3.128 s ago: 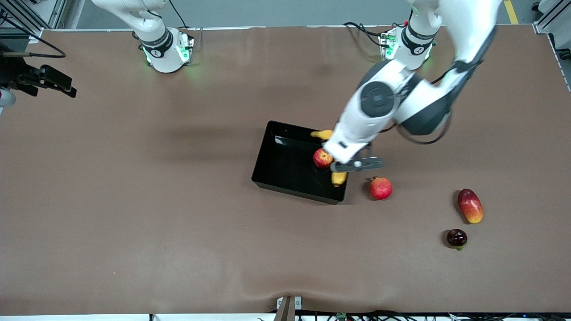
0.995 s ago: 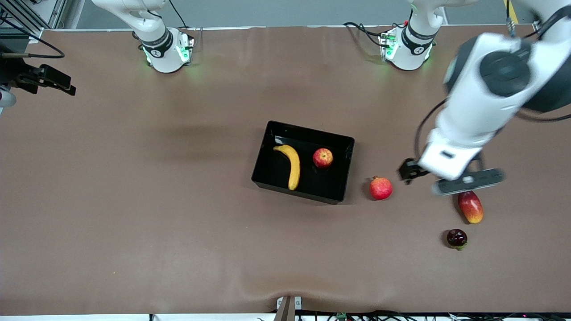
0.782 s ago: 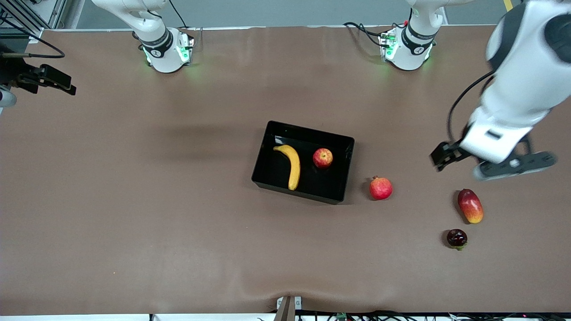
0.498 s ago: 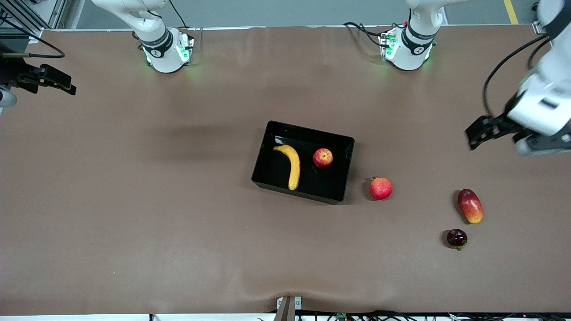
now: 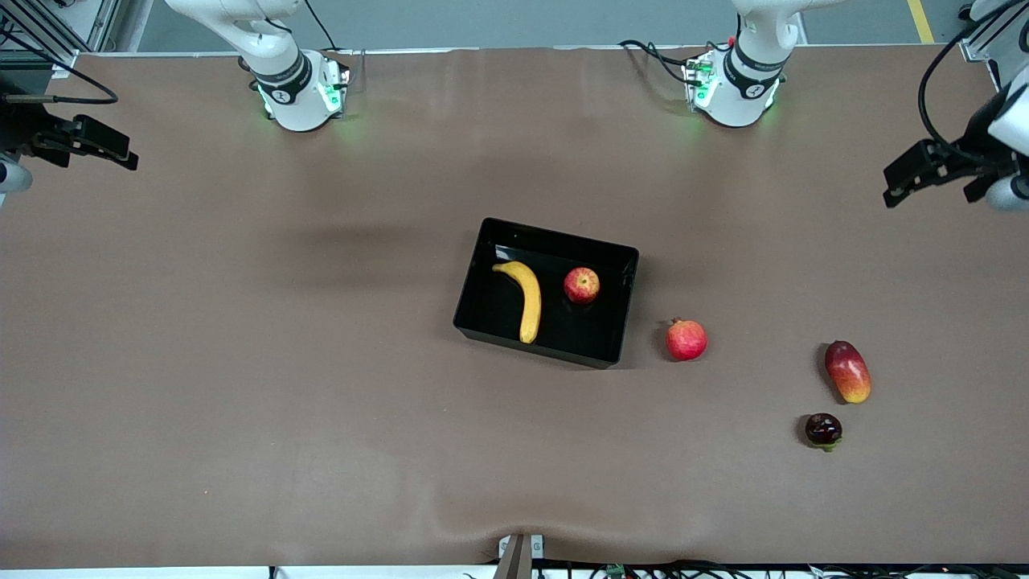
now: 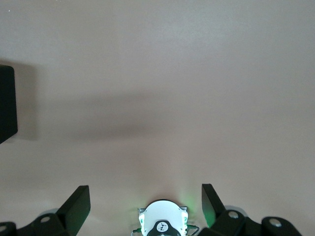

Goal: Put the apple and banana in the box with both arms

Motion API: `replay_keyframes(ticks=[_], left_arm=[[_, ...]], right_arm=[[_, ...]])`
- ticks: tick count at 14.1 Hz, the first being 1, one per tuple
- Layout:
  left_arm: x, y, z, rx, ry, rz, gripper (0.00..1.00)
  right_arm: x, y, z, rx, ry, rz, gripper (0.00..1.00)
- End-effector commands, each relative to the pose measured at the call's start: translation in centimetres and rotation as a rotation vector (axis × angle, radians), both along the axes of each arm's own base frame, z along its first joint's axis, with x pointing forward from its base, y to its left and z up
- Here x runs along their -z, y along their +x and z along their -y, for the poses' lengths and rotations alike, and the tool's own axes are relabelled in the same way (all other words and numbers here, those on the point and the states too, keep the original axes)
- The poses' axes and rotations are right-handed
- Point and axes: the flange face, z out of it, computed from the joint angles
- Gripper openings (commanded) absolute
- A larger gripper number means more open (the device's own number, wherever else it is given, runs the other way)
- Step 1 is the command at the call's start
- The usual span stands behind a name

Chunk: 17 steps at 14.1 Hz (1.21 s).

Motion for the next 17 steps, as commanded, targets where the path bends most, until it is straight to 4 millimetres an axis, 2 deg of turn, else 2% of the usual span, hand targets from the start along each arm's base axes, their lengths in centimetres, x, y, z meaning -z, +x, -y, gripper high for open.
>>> replay_keyframes(ticks=[1, 6, 9, 12, 17], left_arm=[[0.1, -4.0, -0.2, 0.007, -0.007, -0.006, 1.00], [-0.3, -7.2, 0.8, 0.012, 0.001, 0.006, 1.00], [-1.9, -6.8, 0.0, -0.001, -0.002, 0.037, 1.00], [-1.7, -5.4, -0.3, 0.002, -0.005, 0.022, 1.00], [-1.0, -5.0, -0.1, 0.008, -0.005, 0.004, 1.00]], right_arm=[[-0.4, -0.3, 0.1, 0.000, -0.009, -0.001, 1.00], [-0.3, -0.2, 0.1, 0.000, -0.009, 0.002, 1.00], [-0.4, -0.2, 0.2, 0.003, -0.006, 0.009, 1.00], [-0.5, 0.0, 0.2, 0.003, -0.004, 0.024, 1.00], [-1.0, 0.8, 0.0, 0.001, -0.004, 0.084, 1.00]])
